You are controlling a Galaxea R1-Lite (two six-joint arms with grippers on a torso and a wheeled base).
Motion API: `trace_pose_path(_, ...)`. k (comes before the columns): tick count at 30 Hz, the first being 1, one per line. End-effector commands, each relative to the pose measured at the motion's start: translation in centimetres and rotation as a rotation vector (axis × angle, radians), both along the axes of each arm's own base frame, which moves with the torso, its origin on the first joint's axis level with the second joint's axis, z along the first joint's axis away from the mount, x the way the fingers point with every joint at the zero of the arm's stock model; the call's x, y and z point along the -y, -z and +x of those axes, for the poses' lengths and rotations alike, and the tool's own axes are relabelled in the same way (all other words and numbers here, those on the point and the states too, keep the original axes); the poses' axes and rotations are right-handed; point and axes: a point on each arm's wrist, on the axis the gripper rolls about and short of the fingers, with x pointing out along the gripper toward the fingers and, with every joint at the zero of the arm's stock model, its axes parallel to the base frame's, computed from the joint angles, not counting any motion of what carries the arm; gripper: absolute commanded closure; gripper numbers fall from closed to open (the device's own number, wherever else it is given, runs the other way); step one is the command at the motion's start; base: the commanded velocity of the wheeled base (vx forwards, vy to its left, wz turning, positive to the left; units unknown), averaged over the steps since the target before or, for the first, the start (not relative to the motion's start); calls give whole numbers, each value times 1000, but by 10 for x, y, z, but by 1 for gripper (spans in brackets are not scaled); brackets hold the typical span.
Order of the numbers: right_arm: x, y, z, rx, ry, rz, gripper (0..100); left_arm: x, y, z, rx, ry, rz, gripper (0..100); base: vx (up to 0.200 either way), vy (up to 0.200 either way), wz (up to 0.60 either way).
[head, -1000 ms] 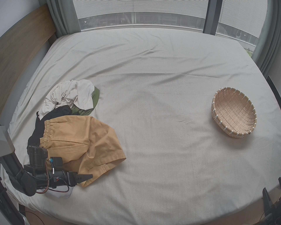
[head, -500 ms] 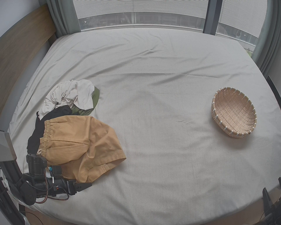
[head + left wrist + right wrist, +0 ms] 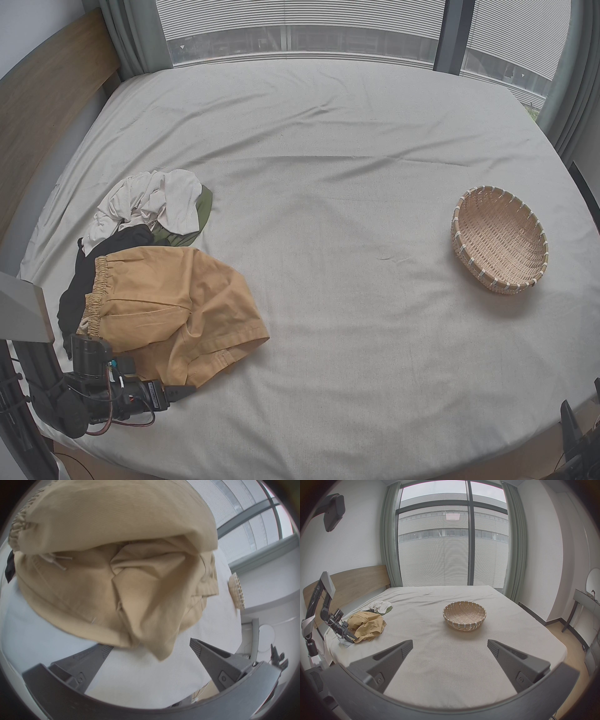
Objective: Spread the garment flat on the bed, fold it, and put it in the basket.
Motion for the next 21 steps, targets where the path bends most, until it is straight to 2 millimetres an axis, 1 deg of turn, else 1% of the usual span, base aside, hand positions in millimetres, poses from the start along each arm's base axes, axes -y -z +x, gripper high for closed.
trace_pose_path(1,0,5,0,-5,-1,0,0,18,1,15,46,4,-62,0,0,0,0)
trace_pose_path(5,0,5,0,-5,-1,0,0,26,0,24,109,-19,-61,0,0,0,0)
trace_pose_path(12,0,5,0,-5,-1,0,0,29,3,25,119,-17,-56,0,0,0,0)
trace_pose_path(13,0,5,0,-5,-1,0,0,29,3,25,119,-17,-56,100,0,0,0)
trace_pose_path(17,0,5,0,-5,-1,0,0,29,3,25,130,-13,-52,100,0,0,0)
trace_pose_path(21,0,5,0,-5,-1,0,0,31,7,25,121,-14,-39,100,0,0,0)
